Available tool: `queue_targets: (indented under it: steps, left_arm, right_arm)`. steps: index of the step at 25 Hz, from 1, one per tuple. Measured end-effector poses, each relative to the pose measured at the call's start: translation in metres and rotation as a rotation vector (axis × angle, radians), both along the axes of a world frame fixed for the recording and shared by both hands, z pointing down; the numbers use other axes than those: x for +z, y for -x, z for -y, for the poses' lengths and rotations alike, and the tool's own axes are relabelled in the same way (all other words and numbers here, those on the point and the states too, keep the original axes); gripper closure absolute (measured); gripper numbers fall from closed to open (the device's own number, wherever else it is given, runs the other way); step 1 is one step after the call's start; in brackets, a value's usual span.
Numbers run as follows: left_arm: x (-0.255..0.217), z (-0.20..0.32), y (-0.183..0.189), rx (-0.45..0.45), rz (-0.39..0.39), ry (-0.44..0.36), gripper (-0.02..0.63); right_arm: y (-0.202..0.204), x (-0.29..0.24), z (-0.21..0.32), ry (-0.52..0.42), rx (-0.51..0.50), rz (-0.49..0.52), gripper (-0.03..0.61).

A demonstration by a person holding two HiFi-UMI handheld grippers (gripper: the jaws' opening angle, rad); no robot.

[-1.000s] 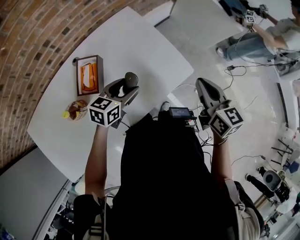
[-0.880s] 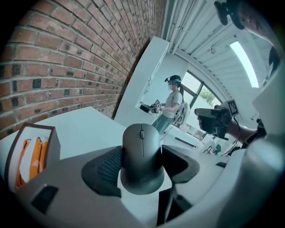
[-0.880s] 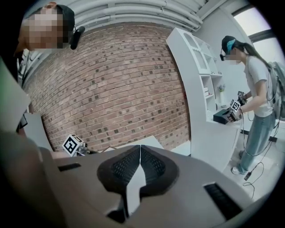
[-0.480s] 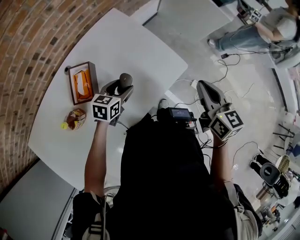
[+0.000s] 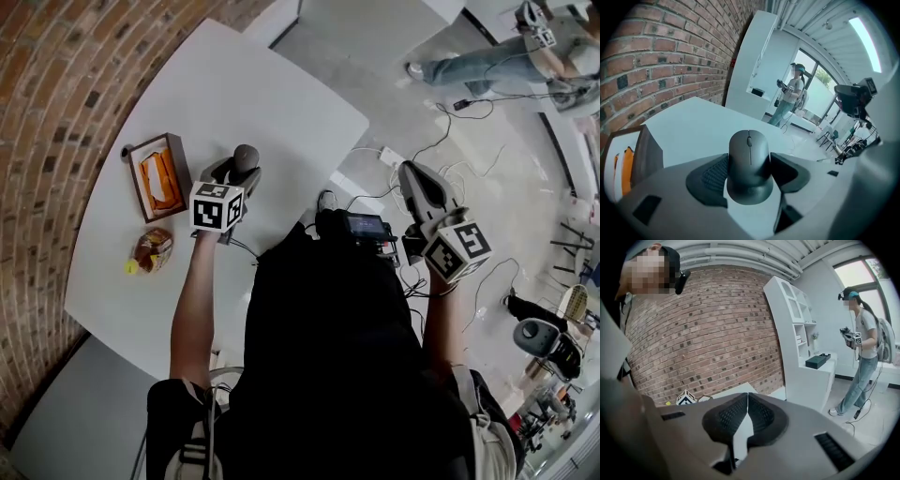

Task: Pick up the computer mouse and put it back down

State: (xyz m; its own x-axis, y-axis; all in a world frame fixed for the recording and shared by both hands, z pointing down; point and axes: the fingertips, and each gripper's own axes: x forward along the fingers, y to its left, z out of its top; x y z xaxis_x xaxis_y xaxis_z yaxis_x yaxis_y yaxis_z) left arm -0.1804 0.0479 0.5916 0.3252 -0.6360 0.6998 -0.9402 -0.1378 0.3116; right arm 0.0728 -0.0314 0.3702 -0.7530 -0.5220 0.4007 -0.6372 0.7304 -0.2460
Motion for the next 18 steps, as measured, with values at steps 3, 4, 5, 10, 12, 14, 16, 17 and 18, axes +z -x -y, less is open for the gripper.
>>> queue_targets:
  steps: [3,4,5,10,12,14,16,17,18]
  left_arm:
    - [0.012,0.003,0.001,0.024,0.031,0.029,0.319]
    - [0.015,0.003,0.001,0.030,0.038,0.040,0.319]
    - [0.019,0.004,0.001,0.034,0.043,0.051,0.319]
    - [0.037,0.007,0.003,0.062,0.073,0.100,0.319]
    - [0.044,0.009,0.004,0.077,0.090,0.115,0.319]
    - [0.052,0.010,0.003,0.091,0.108,0.129,0.319]
    - [0.059,0.010,0.004,0.100,0.116,0.143,0.319]
    - [0.062,0.010,0.004,0.103,0.118,0.150,0.319]
    - [0.065,0.009,0.005,0.106,0.120,0.157,0.319]
  right_arm:
    - [-0.005,0.001,0.001,0.005,0.022,-0.007,0.561]
    - [-0.007,0.002,0.001,0.007,0.028,-0.009,0.561]
    - [-0.009,0.002,0.002,0.009,0.035,-0.011,0.561]
    - [-0.019,0.002,0.001,0.016,0.073,-0.022,0.561]
    - [-0.023,0.003,0.001,0.018,0.087,-0.023,0.561]
    - [-0.027,0.004,0.001,0.019,0.097,-0.025,0.561]
    - [-0.029,0.004,-0.001,0.019,0.107,-0.027,0.561]
    - [-0.031,0.004,-0.001,0.019,0.113,-0.027,0.561]
    - [-0.032,0.004,-0.002,0.019,0.120,-0.028,0.561]
